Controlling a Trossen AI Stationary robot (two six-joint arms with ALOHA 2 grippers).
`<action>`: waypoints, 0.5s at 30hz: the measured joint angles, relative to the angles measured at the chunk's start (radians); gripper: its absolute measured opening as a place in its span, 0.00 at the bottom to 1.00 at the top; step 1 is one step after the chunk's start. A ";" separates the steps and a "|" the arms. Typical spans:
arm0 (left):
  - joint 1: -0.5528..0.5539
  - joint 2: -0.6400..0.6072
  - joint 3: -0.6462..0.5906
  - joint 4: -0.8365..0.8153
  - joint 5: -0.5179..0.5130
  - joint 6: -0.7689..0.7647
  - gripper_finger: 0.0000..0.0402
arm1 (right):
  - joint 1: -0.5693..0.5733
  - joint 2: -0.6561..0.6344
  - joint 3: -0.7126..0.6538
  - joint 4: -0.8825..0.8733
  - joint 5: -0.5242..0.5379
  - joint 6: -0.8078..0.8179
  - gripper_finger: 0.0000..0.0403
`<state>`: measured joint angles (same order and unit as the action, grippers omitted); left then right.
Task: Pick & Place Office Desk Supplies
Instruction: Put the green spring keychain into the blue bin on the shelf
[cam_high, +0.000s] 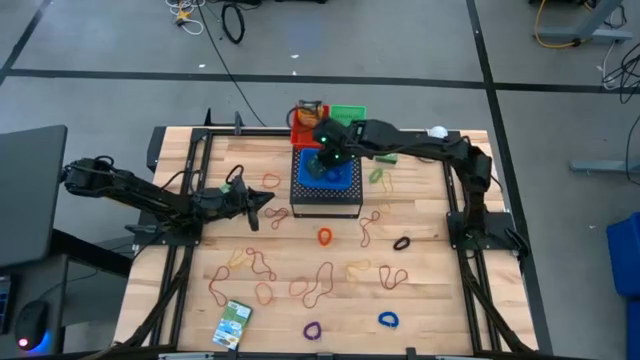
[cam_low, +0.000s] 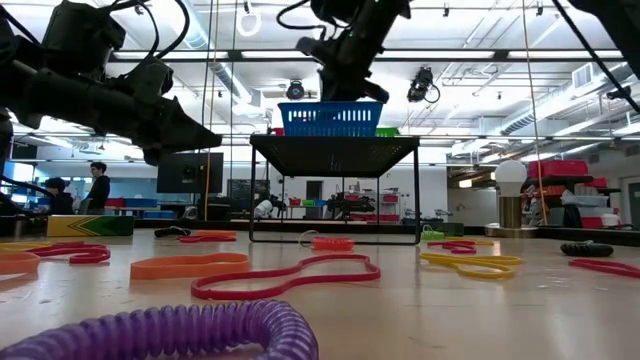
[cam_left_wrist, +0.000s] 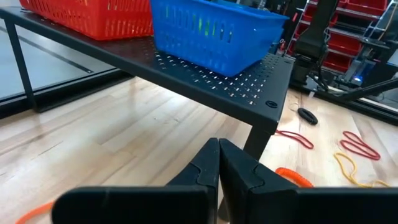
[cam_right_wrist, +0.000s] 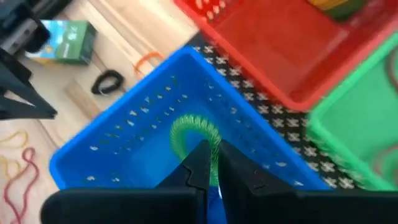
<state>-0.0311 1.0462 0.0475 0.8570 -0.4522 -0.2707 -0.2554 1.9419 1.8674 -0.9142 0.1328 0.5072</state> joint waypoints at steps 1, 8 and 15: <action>0.000 0.000 0.000 0.000 0.000 0.000 0.03 | 0.003 0.002 -0.006 0.007 0.002 0.001 0.07; 0.000 0.000 0.000 0.001 0.000 -0.004 0.03 | 0.018 0.026 -0.012 0.059 -0.006 0.000 0.09; 0.000 0.000 0.000 0.006 0.033 -0.076 0.03 | 0.039 0.026 -0.012 0.064 -0.006 0.023 0.23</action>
<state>-0.0311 1.0462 0.0475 0.8632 -0.4188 -0.3466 -0.2159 1.9675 1.8557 -0.8504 0.1272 0.5298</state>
